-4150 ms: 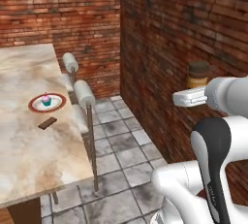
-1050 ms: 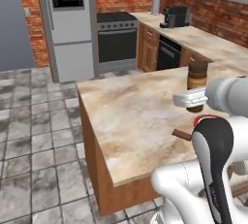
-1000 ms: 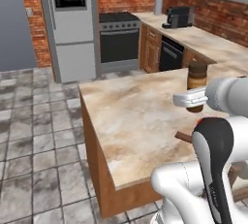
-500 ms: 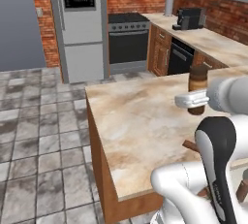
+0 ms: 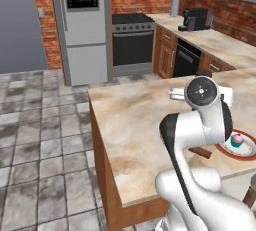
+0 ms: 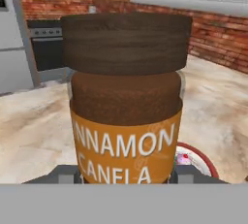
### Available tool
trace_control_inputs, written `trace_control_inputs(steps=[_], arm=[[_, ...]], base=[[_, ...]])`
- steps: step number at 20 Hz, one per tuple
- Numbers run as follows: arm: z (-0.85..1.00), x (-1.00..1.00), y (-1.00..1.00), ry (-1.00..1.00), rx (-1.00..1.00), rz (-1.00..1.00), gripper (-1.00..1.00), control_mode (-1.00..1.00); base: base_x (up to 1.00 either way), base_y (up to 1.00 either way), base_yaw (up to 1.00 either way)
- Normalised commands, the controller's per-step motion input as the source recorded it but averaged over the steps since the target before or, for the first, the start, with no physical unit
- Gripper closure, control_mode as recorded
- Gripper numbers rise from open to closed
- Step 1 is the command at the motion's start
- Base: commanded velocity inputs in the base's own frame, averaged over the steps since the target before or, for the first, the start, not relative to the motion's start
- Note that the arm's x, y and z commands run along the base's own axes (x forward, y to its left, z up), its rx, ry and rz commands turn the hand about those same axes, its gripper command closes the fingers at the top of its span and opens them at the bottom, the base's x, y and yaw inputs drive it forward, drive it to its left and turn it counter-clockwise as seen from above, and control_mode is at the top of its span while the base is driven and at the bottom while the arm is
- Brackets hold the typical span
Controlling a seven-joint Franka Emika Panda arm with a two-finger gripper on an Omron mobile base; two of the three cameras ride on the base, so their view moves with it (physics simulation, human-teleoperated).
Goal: Take the cinnamon bottle from the cabinet and place it on the dining table, next to the plate with the cupcake. Then take the chocolate from the dining counter and place it on the cupcake plate.
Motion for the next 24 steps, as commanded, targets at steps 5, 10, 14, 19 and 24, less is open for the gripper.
trace_control_inputs(steps=[5,10,14,19,24], arm=[[-0.35,0.52,-0.32,0.01,0.00,-0.69,1.00,-1.00],[-0.19,0.32,-0.51,0.00,0.00,-0.49,1.00,-1.00],[-0.32,0.05,-0.73,0.01,0.02,-0.27,1.00,-1.00],[-0.61,0.00,-0.68,0.00,0.00,-0.16,1.00,-1.00],[-0.97,0.08,-0.49,0.00,0.00,-0.01,1.00,-1.00]], base=[[0.00,0.00,0.00],[0.00,0.00,0.00],[0.00,0.00,0.00],[0.00,0.00,0.00],[0.00,0.00,0.00]])
